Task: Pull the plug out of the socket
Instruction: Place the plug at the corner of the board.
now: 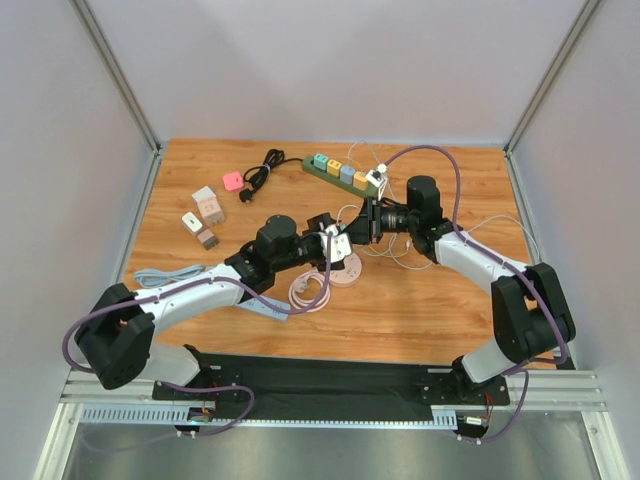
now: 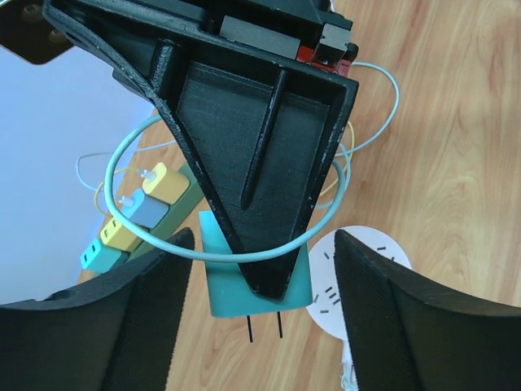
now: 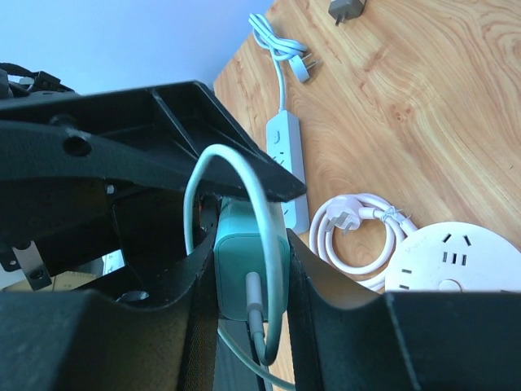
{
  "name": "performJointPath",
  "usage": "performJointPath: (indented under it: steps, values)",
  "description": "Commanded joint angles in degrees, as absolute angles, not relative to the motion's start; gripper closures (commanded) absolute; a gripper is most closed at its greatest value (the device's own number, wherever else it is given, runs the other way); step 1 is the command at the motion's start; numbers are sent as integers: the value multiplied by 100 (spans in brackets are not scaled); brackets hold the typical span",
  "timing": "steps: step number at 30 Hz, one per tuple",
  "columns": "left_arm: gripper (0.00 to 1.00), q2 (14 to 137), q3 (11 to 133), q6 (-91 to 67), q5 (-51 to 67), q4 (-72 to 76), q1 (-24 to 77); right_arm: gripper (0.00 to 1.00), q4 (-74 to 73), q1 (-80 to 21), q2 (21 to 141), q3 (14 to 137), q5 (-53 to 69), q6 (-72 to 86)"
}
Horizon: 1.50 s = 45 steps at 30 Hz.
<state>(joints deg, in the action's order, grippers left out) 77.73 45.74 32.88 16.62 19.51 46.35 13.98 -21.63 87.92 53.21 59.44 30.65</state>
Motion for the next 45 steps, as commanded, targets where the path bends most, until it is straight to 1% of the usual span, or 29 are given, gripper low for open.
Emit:
performJointPath:
  steps: [1, 3, 6, 7, 9, 10, 11, 13, 14, 15, 17, 18, 19, 20, 22, 23, 24, 25, 28, 32, 39, 45]
  values:
    - [26, 7875, 4895, 3287, 1451, 2004, 4702, 100, 1556, -2197, 8789, 5423, 5924, 3182]
    - [30, 7945, 5027, 3287, 1249, 1812, 4711, 100, 1547, -2189, 8789, 5423, 5933, 3182]
    - [40, 8007, 5159, 3287, 1064, 1653, 4711, 100, 1529, -2197, 8772, 5414, 5924, 3164]
    - [53, 8007, 5168, 3305, 1046, 1635, 4711, 100, 1529, -2197, 8754, 5414, 5933, 3164]
    - [65, 8016, 5203, 3296, 932, 1574, 4711, 99, 1529, -2197, 8763, 5432, 5933, 3155]
    - [78, 8024, 5203, 3305, 923, 1547, 4711, 98, 1529, -2189, 8771, 5423, 5950, 3147]
    - [85, 8016, 5229, 3287, 905, 1521, 4711, 97, 1512, -2197, 8763, 5432, 5950, 3112]
    - [100, 8007, 5247, 3296, 800, 1398, 4711, 82, 1424, -2197, 8754, 5484, 5976, 3024]
    - [100, 7998, 5230, 3287, 739, 1371, 4711, 76, 1250, -2189, 8745, 5545, 5977, 2858]
    - [100, 7981, 5195, 3278, 669, 1354, 4711, 62, 1144, -2180, 8736, 5598, 5950, 2735]
    - [100, 7893, 5063, 3296, 624, 1362, 4711, 47, 889, -2145, 8658, 5634, 5907, 2463]
    - [100, 7858, 5010, 3296, 589, 1371, 4711, 35, 836, -2110, 8622, 5660, 5845, 2383]
    - [100, 7779, 4897, 3278, 563, 1380, 4711, 30, 696, -2031, 8535, 5678, 5810, 2295]
    - [100, 7726, 4835, 3270, 528, 1397, 4711, 22, 564, -1987, 8482, 5713, 5731, 1989]
    - [100, 7568, 4642, 3226, 405, 1529, 4693, 15, 152, -1820, 8316, 5836, 5695, 1663]
    - [100, 7506, 4580, 3199, 378, 1529, 4685, 15, 62, -1767, 8254, 5853, 5695, 1513]
    - [100, 7445, 4527, 3173, 300, 1599, 4658, 11, 18, -1706, 8192, 5862, 5713, 1381]
    - [100, 7331, 4483, 3025, 273, 1634, 4632, 10, -217, -1644, 8061, 5871, 5730, 1067]
    - [100, 7059, 4342, 2604, 281, 1722, 4439, 6, -281, -1424, 7823, 5810, 5914, 740]
    - [100, 6672, 4210, 2198, 290, 1819, 4158, 0, 165, -1170, 7568, 5556, 6073, 843]
    - [100, 5670, 4499, 1793, 45, 1548, 3982, 0, 861, -879, 7163, 5168, 5784, 1300]
    - [100, 5151, 5544, 1267, -518, 678, 3736, 0, 1160, -563, 7075, 5001, 5283, 1722]
